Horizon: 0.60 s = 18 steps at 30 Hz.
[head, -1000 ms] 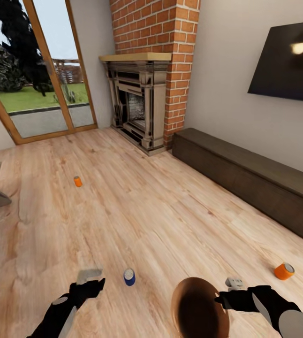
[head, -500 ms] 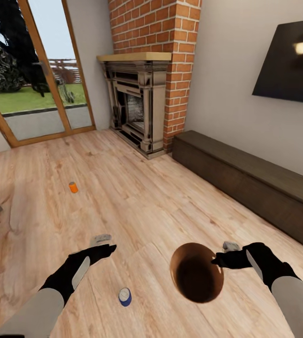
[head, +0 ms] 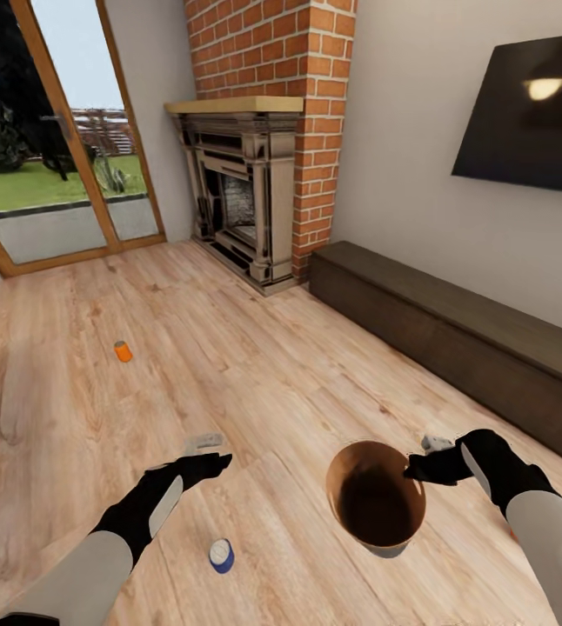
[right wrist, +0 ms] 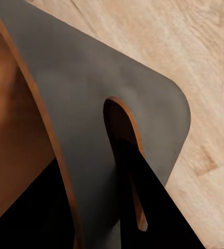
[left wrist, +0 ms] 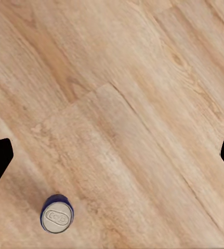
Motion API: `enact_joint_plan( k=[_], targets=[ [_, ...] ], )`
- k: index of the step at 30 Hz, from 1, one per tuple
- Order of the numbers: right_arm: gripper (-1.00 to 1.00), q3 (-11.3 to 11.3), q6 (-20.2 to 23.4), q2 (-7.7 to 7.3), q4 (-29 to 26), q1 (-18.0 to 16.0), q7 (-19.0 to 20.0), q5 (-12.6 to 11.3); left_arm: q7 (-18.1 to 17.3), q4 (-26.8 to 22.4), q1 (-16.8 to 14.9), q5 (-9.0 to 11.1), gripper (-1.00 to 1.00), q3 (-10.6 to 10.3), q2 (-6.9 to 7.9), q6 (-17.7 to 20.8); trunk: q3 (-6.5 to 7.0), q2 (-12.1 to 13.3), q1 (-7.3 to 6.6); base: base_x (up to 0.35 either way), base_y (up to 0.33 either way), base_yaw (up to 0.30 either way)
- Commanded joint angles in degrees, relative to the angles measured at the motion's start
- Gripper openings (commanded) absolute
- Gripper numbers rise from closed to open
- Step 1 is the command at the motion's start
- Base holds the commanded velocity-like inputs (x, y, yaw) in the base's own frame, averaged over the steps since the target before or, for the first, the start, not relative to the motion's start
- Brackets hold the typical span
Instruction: Put the three can of soda from the living room inside the tash can in the kitchen.
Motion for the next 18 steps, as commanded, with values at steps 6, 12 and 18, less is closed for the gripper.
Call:
enact_joint_plan(
  k=[6,12,18],
  targets=[
    [-1.0,-0.1,3.2,0.09,0.0,0.0,0.3,-2.1,0.0,0.1,0.1,0.0,1.0,-0.2,0.01,-0.4,0.0,0.0,0.0,0.001,-0.001,-0.224],
    [-1.0,0.0,6.3,0.38,0.0,0.0,2.1,-2.0,0.0,0.3,0.3,-0.5,1.0,-0.5,0.24,-5.6,-0.15,0.0,0.0,0.203,0.013,-0.235],
    [-1.0,0.2,7.0,0.46,-0.1,0.0,2.7,-1.9,0.1,0.3,0.4,-0.2,1.0,-0.4,0.24,-6.5,-0.24,0.0,0.0,0.147,0.125,-0.095]
  ],
)
